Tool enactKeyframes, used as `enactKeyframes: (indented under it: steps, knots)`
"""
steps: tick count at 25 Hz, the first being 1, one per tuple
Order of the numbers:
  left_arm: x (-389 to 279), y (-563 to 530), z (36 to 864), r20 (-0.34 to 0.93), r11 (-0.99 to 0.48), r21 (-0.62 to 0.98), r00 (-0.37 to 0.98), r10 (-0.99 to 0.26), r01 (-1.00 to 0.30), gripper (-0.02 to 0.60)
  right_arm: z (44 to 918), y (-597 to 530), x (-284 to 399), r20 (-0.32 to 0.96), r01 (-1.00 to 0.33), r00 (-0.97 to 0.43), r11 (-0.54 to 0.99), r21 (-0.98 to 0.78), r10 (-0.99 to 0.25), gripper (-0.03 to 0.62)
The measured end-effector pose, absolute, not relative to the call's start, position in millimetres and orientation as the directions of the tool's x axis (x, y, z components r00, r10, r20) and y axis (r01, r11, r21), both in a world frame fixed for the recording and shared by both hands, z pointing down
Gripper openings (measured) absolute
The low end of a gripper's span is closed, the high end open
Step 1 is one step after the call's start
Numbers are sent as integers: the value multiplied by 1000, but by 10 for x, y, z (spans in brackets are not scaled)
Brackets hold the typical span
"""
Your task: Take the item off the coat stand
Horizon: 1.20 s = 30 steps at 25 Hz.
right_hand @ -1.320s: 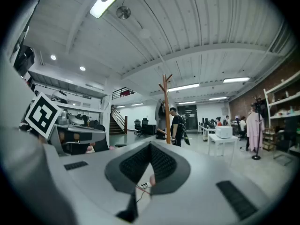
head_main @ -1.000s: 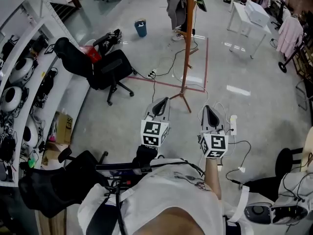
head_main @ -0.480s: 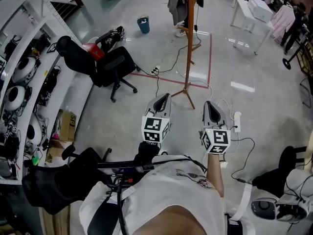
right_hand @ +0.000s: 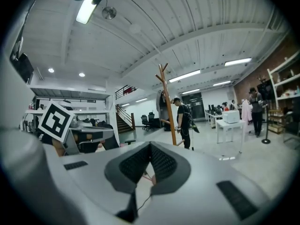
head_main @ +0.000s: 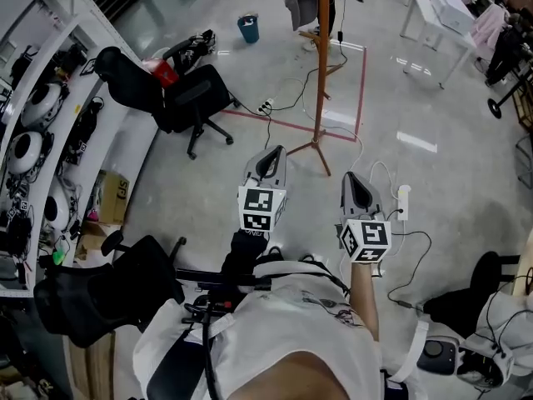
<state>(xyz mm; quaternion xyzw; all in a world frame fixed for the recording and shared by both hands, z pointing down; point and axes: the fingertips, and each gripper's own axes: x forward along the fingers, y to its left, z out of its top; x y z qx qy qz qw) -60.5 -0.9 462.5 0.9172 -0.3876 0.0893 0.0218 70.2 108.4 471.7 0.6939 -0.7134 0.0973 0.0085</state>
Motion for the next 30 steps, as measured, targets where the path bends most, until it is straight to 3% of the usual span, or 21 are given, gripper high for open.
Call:
enactKeyframes:
  steps: [14, 30]
  knots:
    - [-491, -88, 4897, 242, -672, 45, 661, -711, -739, 3, 4964, 931, 890, 201, -985, -74, 40, -167, -977, 5]
    - [-58, -1728, 4716, 211, -730, 98, 730, -650, -677, 3, 4705, -738, 1221, 156, -991, -9, -11, -131, -988, 5]
